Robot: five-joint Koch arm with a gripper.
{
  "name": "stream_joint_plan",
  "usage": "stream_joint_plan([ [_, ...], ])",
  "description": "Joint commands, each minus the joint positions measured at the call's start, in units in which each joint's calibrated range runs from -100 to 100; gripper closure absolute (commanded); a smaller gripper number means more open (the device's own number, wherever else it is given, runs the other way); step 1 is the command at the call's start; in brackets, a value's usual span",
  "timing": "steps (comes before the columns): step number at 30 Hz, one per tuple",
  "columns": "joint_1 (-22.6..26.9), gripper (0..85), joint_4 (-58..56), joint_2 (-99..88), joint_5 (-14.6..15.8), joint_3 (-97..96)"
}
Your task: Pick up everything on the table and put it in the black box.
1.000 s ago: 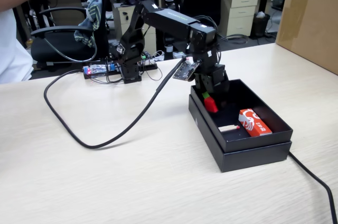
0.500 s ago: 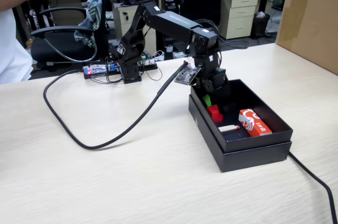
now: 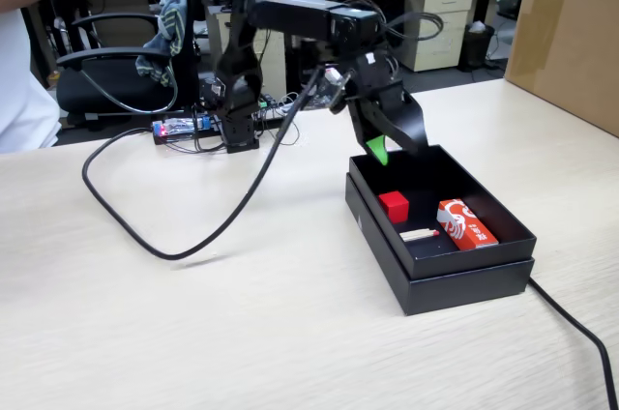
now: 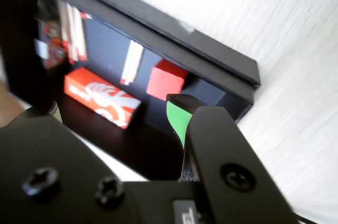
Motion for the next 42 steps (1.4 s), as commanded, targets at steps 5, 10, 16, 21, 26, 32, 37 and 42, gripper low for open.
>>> stream_joint_plan([
  [5, -6.2, 40.0, 3.3, -24.3, -2.4, -10.8],
  [10, -9.9, 40.0, 9.5, -38.4, -3.7, -22.2],
  [16, -14.7, 38.7, 14.2, -59.3, -3.7, -39.4],
  [21, -16.7, 36.7, 24.5, -73.6, -4.0, -58.0],
  [26, -16.8, 36.4, 31.2, -81.4, -3.8, -71.6],
  [32, -17.0, 36.3, 44.6, -82.3, -4.1, -87.3],
  [37, -16.8, 36.6, 55.7, -82.3, -4.8, -98.7],
  [42, -16.8, 36.8, 64.0, -82.2, -6.3, -106.4],
])
